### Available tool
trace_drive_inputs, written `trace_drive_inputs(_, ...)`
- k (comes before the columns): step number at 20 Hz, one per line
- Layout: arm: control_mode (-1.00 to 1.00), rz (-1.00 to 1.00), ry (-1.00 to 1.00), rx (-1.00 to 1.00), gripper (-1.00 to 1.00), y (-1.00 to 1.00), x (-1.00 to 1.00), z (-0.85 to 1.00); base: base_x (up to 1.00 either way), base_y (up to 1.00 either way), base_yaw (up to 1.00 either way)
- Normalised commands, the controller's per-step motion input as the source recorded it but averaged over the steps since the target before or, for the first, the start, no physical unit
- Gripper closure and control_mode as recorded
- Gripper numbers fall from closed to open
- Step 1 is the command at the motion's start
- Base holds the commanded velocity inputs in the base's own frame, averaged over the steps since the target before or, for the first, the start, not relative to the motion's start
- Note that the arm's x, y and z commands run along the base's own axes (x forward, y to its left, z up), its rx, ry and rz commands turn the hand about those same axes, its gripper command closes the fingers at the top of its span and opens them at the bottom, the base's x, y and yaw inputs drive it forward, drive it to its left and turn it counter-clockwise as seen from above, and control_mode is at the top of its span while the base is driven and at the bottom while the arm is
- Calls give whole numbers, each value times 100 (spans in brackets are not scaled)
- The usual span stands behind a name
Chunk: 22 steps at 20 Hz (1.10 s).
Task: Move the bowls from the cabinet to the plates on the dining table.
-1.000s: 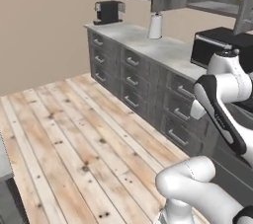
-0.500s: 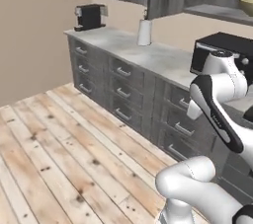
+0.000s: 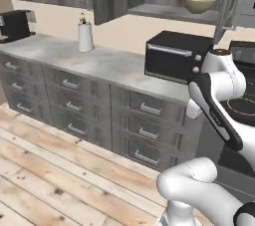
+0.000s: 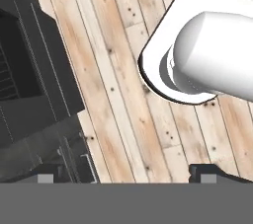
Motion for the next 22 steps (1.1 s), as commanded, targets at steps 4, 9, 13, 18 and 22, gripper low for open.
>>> trace_drive_inputs(4, 100, 0, 0, 0, -100, 0, 0, 0, 46, 30, -51)
trace_drive_inputs(9, 100, 0, 0, 0, -100, 0, 0, 0, 54, 49, -46)
trace_drive_inputs(13, 100, 0, 0, 0, -100, 0, 0, 0, 64, 53, -42)
trace_drive_inputs(18, 100, 0, 0, 0, -100, 0, 0, 0, 64, 40, -47)
trace_drive_inputs(22, 100, 0, 0, 0, -100, 0, 0, 0, 51, 44, -47)
